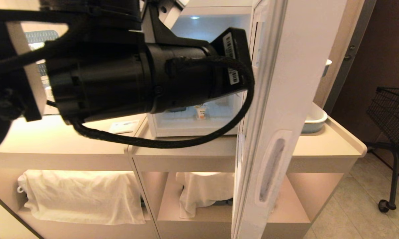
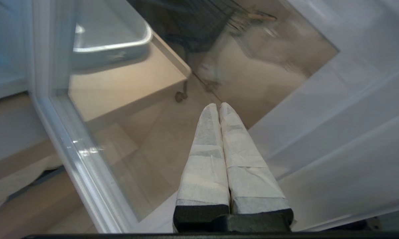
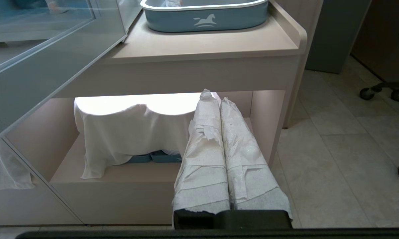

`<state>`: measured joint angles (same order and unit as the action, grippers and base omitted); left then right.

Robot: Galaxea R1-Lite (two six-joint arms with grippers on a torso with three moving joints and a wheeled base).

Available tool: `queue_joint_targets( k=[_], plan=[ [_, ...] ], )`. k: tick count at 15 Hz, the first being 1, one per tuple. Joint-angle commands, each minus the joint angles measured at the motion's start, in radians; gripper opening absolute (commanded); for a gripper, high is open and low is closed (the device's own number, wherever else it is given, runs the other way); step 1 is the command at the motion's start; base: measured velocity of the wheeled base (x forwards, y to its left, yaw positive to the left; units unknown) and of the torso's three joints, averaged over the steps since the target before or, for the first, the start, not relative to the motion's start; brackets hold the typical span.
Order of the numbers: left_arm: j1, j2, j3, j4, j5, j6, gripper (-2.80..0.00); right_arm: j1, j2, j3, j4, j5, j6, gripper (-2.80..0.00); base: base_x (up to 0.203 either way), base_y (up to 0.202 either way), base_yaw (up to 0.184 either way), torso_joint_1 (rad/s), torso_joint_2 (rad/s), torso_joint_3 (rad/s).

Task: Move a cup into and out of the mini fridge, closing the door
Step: Open the freezer door

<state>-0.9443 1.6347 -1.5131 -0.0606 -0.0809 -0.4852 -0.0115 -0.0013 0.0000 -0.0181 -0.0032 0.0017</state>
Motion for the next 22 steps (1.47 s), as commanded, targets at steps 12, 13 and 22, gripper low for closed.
queue_joint_targets(
  k=[12,13,22],
  plan=[
    [-0.071,0.071,-0.096,-0.036,0.15,-0.076,-2.8,-0.001,0.001,0.009,0.0,0.0,0.0,-2.8,0.0,0.0,0.0,0.0,0.0,0.0],
    [-0.071,0.073,-0.096,-0.039,0.155,-0.076,-2.8,0.001,0.001,0.009,0.0,0.0,0.0,-2.8,0.0,0.0,0.0,0.0,0.0,0.0],
    [-0.064,0.171,-0.138,-0.083,0.169,-0.082,-2.8,0.0,0.001,0.009,0.0,0.0,0.0,-2.8,0.0,0.0,0.0,0.0,0.0,0.0]
  ],
)
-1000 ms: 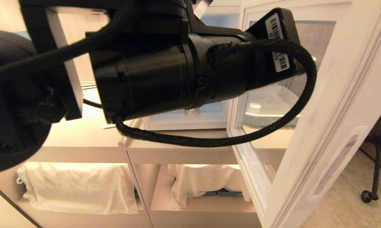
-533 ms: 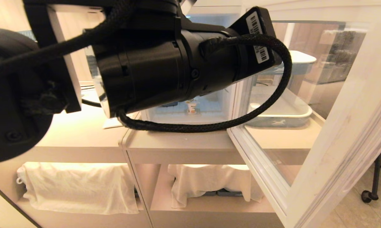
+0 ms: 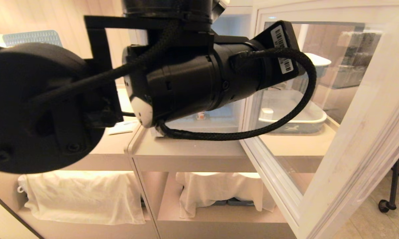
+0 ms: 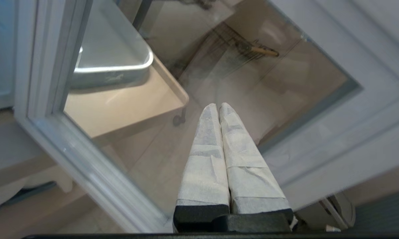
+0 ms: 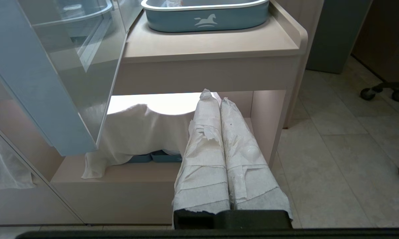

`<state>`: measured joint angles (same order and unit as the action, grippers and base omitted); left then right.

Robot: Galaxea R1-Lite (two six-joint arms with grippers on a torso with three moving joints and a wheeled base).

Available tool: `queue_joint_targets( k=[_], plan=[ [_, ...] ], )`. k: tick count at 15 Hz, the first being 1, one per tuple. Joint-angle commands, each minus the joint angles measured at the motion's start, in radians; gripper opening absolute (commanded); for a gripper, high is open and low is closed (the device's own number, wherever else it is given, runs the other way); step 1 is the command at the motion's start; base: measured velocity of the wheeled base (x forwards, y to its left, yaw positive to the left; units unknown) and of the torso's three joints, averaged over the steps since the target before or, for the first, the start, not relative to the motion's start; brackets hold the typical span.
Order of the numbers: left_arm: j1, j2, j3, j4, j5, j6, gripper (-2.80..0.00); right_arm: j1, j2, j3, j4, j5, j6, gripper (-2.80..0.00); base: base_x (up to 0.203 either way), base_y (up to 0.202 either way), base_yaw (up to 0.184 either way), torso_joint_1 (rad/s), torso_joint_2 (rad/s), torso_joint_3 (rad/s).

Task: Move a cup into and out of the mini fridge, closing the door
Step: Open the freezer door

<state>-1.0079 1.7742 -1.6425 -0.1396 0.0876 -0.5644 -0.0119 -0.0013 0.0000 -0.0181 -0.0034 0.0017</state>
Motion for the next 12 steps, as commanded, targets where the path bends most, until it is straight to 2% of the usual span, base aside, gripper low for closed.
queue_joint_targets(
  k=[1,7,12],
  plan=[
    [0.0,0.055,-0.039,-0.013,0.0,-0.005,-2.8,0.0,0.001,0.009,0.0,0.0,0.0,-2.8,0.0,0.0,0.0,0.0,0.0,0.0],
    [0.0,0.213,-0.221,-0.016,-0.002,-0.007,-2.8,0.0,0.001,0.009,0.0,0.0,0.0,-2.8,0.0,0.0,0.0,0.0,0.0,0.0],
    [0.0,0.258,-0.261,-0.016,-0.006,-0.026,-2.8,0.0,0.001,0.009,0.0,0.0,0.0,-2.8,0.0,0.0,0.0,0.0,0.0,0.0]
  ],
)
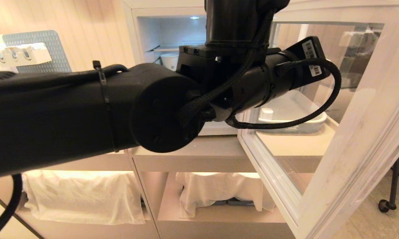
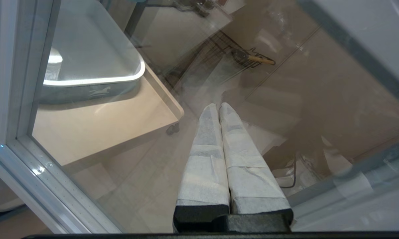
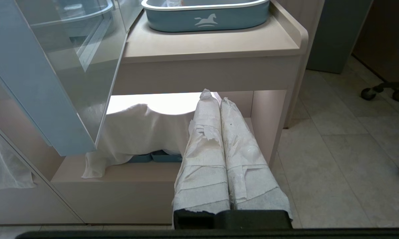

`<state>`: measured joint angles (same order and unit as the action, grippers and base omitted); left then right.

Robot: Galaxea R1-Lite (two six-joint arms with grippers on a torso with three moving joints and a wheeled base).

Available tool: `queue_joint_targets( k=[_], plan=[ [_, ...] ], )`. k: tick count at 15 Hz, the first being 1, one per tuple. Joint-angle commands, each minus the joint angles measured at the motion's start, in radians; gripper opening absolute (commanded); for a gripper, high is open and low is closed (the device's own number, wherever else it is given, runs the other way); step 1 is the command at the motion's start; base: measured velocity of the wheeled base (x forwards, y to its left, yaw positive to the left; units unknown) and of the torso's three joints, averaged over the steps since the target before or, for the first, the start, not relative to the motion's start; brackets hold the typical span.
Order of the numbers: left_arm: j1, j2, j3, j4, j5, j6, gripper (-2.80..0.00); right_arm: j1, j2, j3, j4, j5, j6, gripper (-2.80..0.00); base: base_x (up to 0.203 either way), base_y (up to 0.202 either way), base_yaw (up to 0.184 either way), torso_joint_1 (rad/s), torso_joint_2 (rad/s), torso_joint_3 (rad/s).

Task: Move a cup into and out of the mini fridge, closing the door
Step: Open the freezer door

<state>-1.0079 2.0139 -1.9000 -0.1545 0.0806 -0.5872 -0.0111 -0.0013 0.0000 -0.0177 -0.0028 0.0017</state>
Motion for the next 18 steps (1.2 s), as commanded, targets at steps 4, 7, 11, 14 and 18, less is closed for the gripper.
queue_joint_targets(
  k=[4,7,11,14,18],
  plan=[
    [-0.001,0.038,-0.016,-0.003,0.002,-0.016,-2.8,0.0,0.001,0.009,-0.001,0.0,0.0,-2.8,0.0,0.0,0.0,0.0,0.0,0.0],
    [-0.008,0.058,-0.025,-0.013,-0.001,-0.017,-2.8,0.0,0.001,0.009,-0.001,0.0,0.0,-2.8,0.0,0.0,0.0,0.0,0.0,0.0],
    [-0.029,0.088,-0.025,-0.022,-0.001,-0.017,-2.8,-0.001,0.001,0.009,-0.001,0.0,0.0,-2.8,0.0,0.0,0.0,0.0,0.0,0.0],
    [-0.046,0.117,-0.025,-0.043,-0.004,-0.017,-2.8,-0.001,0.001,0.009,-0.001,0.0,0.0,-2.8,0.0,0.0,0.0,0.0,0.0,0.0],
    [-0.064,0.137,-0.025,-0.089,-0.005,-0.023,-2.8,-0.001,0.001,0.009,-0.001,0.0,0.0,-2.8,0.0,0.0,0.0,0.0,0.0,0.0]
  ],
)
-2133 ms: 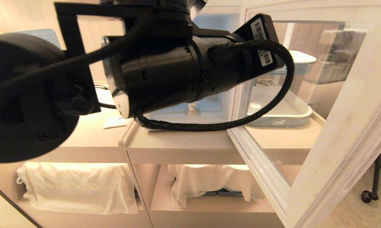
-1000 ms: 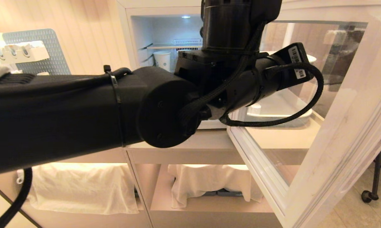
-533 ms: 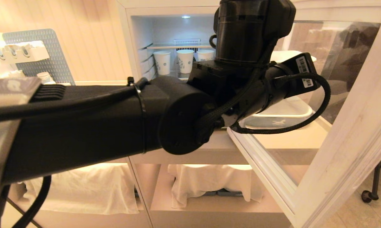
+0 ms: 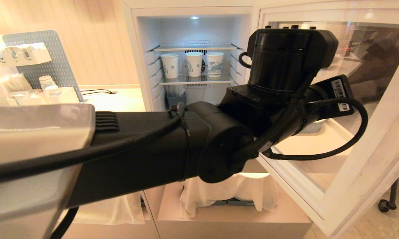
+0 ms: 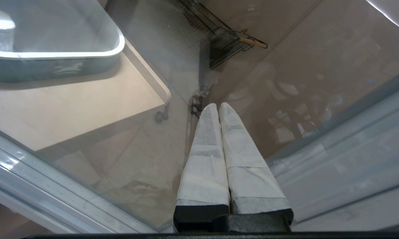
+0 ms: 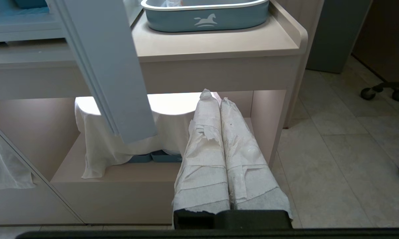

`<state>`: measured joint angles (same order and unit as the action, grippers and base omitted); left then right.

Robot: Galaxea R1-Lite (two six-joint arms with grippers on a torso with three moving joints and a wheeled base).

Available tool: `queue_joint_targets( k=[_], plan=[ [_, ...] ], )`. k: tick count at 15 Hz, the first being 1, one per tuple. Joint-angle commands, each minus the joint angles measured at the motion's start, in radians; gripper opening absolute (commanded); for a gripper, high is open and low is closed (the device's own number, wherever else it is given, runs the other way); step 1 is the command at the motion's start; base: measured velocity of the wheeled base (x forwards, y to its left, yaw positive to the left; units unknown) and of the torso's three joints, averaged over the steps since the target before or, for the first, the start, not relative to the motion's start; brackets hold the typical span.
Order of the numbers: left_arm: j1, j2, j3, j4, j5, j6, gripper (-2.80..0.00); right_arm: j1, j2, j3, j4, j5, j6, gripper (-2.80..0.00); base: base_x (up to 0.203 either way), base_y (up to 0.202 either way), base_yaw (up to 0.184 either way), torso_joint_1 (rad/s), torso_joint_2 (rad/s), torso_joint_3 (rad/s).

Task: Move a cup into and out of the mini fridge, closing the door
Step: Open the freezer door

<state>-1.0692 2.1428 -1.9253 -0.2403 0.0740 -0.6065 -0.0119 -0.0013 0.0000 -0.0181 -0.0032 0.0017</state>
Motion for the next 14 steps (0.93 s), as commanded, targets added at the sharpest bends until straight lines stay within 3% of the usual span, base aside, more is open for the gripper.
queue_joint_targets(
  k=[1,6,10,14],
  plan=[
    [-0.009,0.009,0.0,-0.005,0.001,-0.011,-2.8,0.0,0.001,0.009,0.0,0.0,0.0,-2.8,0.0,0.0,0.0,0.0,0.0,0.0],
    [-0.02,0.011,0.008,-0.022,0.015,-0.022,-2.8,0.0,0.001,0.009,0.0,0.0,0.0,-2.8,0.0,0.0,0.0,0.0,0.0,0.0],
    [0.027,-0.096,0.14,-0.011,0.062,-0.001,-2.8,0.0,0.001,0.009,0.0,0.0,0.0,-2.8,0.0,0.0,0.0,0.0,0.0,0.0],
    [0.154,-0.292,0.371,0.015,0.057,0.129,-2.8,0.001,0.001,0.009,0.0,0.0,0.0,-2.8,0.0,0.0,0.0,0.0,0.0,0.0]
  ],
)
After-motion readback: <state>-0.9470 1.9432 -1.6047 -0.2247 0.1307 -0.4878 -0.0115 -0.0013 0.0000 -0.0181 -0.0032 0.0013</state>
